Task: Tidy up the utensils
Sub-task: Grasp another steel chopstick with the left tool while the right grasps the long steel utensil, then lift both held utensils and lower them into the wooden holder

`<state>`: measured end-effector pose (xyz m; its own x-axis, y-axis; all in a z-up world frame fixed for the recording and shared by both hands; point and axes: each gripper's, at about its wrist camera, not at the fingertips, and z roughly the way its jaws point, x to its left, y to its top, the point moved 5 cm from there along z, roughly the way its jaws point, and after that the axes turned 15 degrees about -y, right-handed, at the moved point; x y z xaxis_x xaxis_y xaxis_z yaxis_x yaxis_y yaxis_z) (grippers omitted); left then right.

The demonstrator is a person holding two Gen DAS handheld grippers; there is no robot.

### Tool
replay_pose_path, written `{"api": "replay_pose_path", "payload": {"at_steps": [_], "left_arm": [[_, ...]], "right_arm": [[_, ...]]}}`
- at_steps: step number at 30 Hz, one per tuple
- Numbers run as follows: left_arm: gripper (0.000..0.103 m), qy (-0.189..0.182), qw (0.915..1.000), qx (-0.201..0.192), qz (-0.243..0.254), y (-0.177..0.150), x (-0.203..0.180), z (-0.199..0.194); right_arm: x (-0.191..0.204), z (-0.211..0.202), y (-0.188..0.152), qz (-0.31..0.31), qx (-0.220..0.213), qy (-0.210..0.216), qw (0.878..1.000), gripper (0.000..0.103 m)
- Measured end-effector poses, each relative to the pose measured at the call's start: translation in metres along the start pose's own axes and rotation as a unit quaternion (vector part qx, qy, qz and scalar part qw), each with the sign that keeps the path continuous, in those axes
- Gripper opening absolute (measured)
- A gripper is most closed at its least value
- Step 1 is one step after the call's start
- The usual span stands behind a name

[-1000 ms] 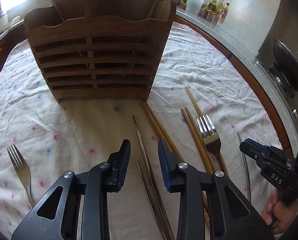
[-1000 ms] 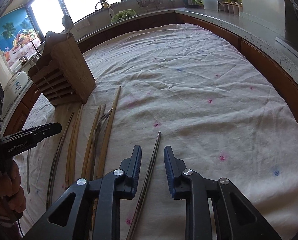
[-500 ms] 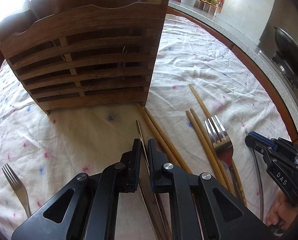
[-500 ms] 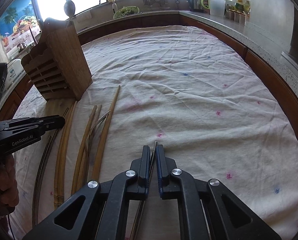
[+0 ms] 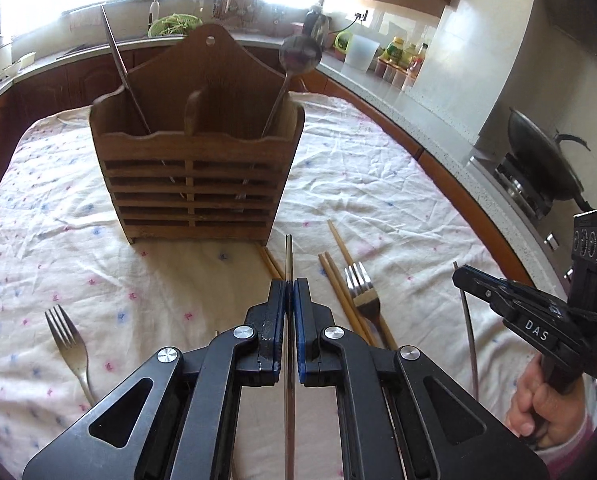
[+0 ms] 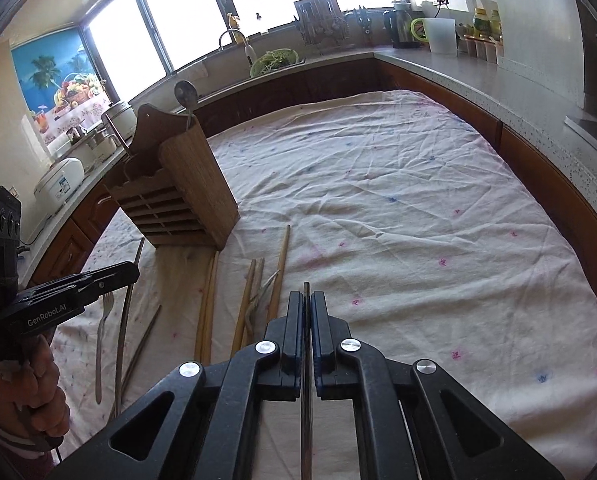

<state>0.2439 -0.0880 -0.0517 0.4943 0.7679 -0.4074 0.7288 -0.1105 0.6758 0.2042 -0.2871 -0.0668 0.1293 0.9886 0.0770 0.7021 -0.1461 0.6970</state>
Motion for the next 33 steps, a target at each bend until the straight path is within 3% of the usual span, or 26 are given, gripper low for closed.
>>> {"api": "replay_pose_path", "payload": {"at_steps": [13, 33], "left_arm": [[0.004, -0.022, 0.9964, -0.082, 0.001, 0.004, -0.017, -0.078], [0.004, -0.023, 0.9906, -0.135, 0.011, 0.006, -0.023, -0.122]], "right_arm": [[0.021, -0.071, 0.031, -0.002, -0.075, 0.043, 0.996, 0.004], [0.038, -0.109, 0.047, -0.012, -0.116, 0.072, 0.991, 0.004]]}}
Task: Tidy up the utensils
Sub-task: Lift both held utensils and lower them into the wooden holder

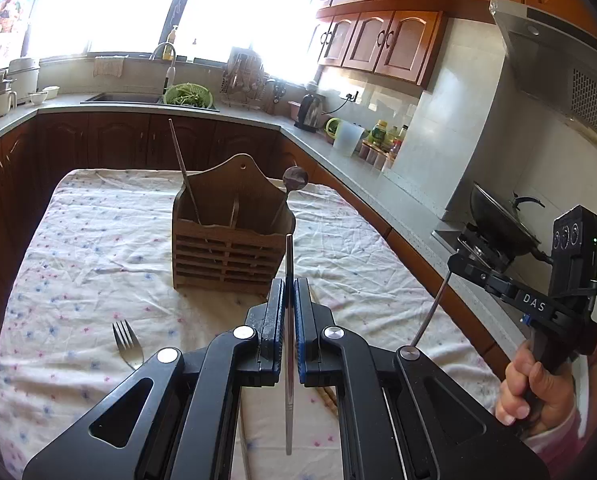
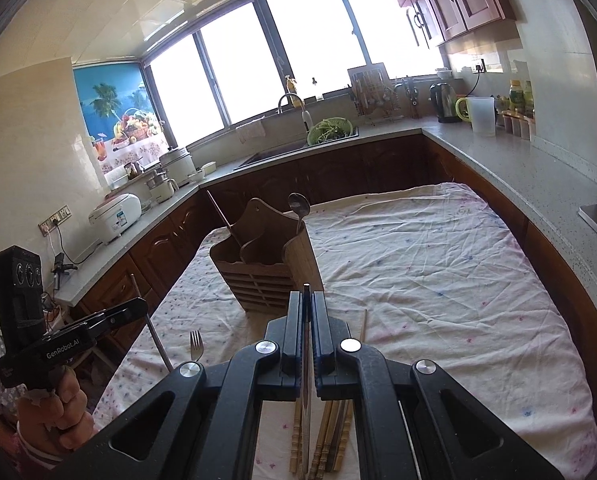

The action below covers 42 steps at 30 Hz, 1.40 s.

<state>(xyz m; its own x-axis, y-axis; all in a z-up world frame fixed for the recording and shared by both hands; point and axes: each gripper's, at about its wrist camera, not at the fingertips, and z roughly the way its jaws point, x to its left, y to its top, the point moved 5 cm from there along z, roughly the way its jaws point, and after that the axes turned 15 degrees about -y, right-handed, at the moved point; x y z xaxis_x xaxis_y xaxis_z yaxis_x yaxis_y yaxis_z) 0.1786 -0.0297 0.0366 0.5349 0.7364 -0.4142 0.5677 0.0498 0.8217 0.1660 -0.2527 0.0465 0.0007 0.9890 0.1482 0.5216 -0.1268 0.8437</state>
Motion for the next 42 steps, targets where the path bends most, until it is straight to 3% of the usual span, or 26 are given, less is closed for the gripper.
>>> {"api": "replay_pose_path", "payload": {"at_steps": [18, 35, 42], "left_arm": [[0.004, 0.016, 0.9985, -0.048, 0.021, 0.043, 0.010, -0.013], [0.004, 0.051, 0.9896, -0.123, 0.054, 0.145, 0.046, -0.014], [0.004, 0.074, 0.9832, -0.148, 0.077, 0.180, 0.064, 0.004]], "right_arm": [[0.024, 0.004, 0.046, -0.005, -0.044, 0.021, 0.999, 0.004], [0.055, 0.039, 0.138, -0.002, -0.106, 0.038, 0.994, 0.004], [0.068, 0.071, 0.167, -0.001, -0.117, 0.037, 0.992, 0.004]]}}
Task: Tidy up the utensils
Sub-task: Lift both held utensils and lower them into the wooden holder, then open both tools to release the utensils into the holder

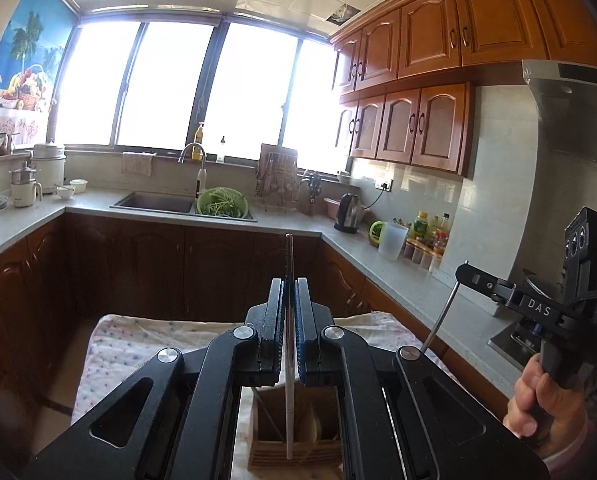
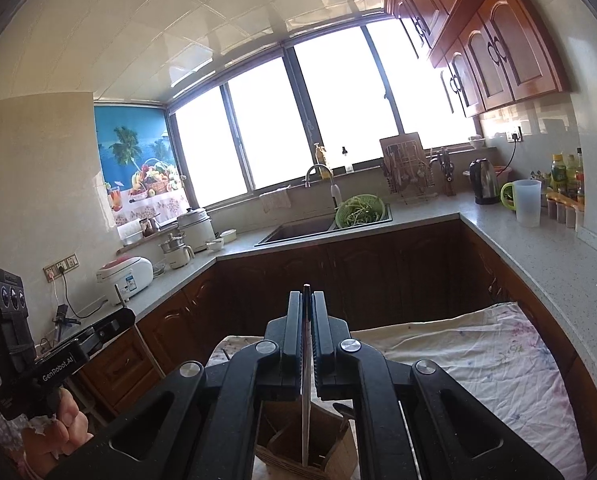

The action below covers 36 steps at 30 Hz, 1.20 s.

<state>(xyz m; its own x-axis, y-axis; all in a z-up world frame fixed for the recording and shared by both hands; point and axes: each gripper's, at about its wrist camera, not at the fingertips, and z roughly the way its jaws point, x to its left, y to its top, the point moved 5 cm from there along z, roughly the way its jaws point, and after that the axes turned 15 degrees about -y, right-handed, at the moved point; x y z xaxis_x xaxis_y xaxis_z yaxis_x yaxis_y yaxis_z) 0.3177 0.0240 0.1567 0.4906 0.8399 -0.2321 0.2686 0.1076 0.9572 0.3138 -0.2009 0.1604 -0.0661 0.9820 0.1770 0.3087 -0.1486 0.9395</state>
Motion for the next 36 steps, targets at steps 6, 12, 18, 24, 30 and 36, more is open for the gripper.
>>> {"api": "replay_pose_path", "payload": {"at_steps": [6, 12, 18, 24, 30, 36], "left_arm": [[0.004, 0.017, 0.9995, -0.012, -0.025, -0.018, 0.031, 0.031], [0.004, 0.030, 0.9980, 0.003, -0.054, -0.061, 0.049, 0.050], [0.004, 0.034, 0.9965, 0.023, -0.073, -0.097, 0.054, 0.059], [0.004, 0.034, 0.9955, 0.035, -0.081, -0.107, 0.054, 0.062], [0.004, 0.033, 0.9951, 0.043, -0.082, -0.103, 0.055, 0.066], [0.005, 0.026, 0.9943, 0.054, -0.088, -0.100, 0.056, 0.068]], "right_arm": [[-0.004, 0.033, -0.018, 0.009, 0.017, -0.005, 1.000, 0.004], [-0.013, 0.051, -0.050, 0.022, 0.035, -0.011, 0.999, 0.004], [-0.019, 0.061, -0.079, 0.028, 0.051, -0.023, 0.998, 0.004], [-0.025, 0.066, -0.091, 0.035, 0.065, -0.029, 0.997, 0.004], [-0.023, 0.067, -0.090, 0.033, 0.071, -0.030, 0.996, 0.004], [-0.023, 0.069, -0.089, 0.033, 0.078, -0.029, 0.996, 0.008]]}}
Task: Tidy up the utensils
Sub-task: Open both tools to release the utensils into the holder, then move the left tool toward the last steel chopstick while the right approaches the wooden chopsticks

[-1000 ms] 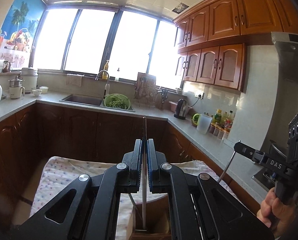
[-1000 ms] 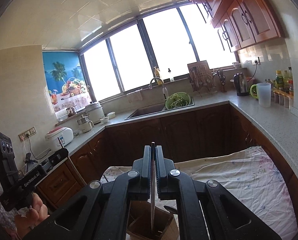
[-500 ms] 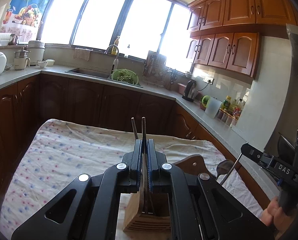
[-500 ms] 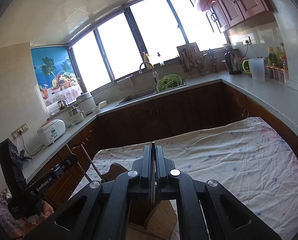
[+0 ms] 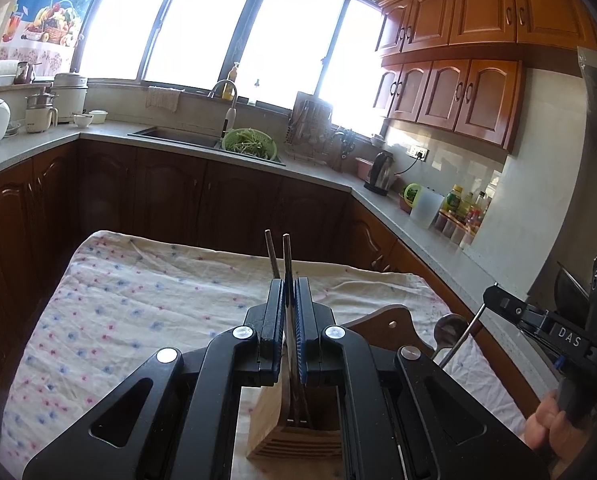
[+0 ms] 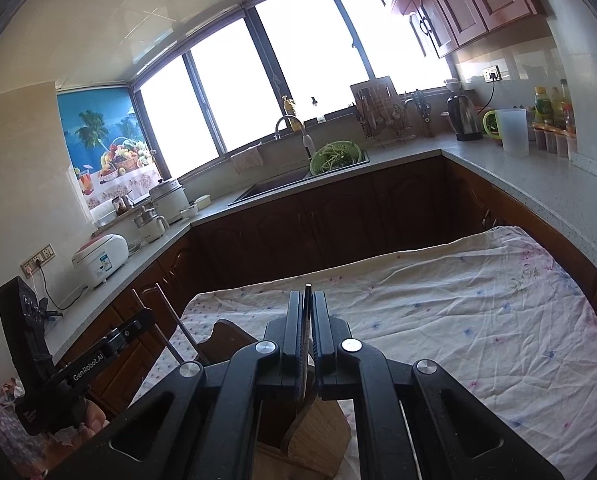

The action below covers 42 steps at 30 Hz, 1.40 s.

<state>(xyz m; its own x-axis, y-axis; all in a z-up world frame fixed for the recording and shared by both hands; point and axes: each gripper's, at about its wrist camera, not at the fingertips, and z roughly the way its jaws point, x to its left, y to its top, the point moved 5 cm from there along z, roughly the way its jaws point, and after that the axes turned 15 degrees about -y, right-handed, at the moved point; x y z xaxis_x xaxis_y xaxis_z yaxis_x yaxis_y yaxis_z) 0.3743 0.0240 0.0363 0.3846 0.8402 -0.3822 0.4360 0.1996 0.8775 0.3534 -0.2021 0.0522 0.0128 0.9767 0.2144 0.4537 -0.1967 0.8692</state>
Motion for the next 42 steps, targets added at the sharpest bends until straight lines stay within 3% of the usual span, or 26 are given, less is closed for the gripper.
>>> {"api": "replay_pose_path", "payload": {"at_steps": [4, 5, 6, 8, 10, 12, 17, 31, 42], "left_arm": [[0.011, -0.001, 1.0000, 0.003, -0.003, 0.000, 0.000, -0.004], [0.024, 0.002, 1.0000, 0.003, -0.003, 0.001, 0.001, -0.005], [0.043, 0.005, 1.0000, 0.001, -0.006, 0.001, 0.001, -0.008], [0.064, 0.016, 0.9998, -0.008, -0.012, 0.000, 0.003, -0.015], [0.069, 0.020, 0.9996, -0.011, -0.018, -0.002, 0.004, -0.023], [0.075, 0.020, 0.9995, -0.005, -0.022, -0.006, 0.004, -0.028], [0.087, 0.029, 0.9993, 0.003, -0.024, -0.019, 0.000, -0.048], [0.092, 0.030, 0.9980, 0.039, -0.040, -0.071, -0.030, -0.100], [0.093, 0.032, 0.9936, 0.097, -0.047, -0.134, -0.044, -0.118]], "right_arm": [[0.000, -0.002, 0.001, 0.003, 0.001, 0.013, 1.000, 0.011], [0.000, -0.004, 0.002, 0.004, -0.001, 0.013, 1.000, 0.015], [-0.001, -0.007, 0.002, 0.005, -0.003, 0.012, 1.000, 0.029], [-0.004, -0.012, 0.002, 0.011, -0.009, 0.019, 1.000, 0.054], [-0.007, -0.020, 0.003, 0.015, -0.018, 0.020, 1.000, 0.064], [-0.011, -0.027, 0.002, 0.020, -0.021, 0.022, 0.999, 0.080], [-0.023, -0.046, -0.005, 0.027, -0.029, 0.021, 0.999, 0.102], [-0.064, -0.098, -0.052, 0.037, 0.005, 0.006, 0.999, 0.102], [-0.092, -0.119, -0.107, 0.040, 0.050, -0.017, 0.998, 0.102]]}}
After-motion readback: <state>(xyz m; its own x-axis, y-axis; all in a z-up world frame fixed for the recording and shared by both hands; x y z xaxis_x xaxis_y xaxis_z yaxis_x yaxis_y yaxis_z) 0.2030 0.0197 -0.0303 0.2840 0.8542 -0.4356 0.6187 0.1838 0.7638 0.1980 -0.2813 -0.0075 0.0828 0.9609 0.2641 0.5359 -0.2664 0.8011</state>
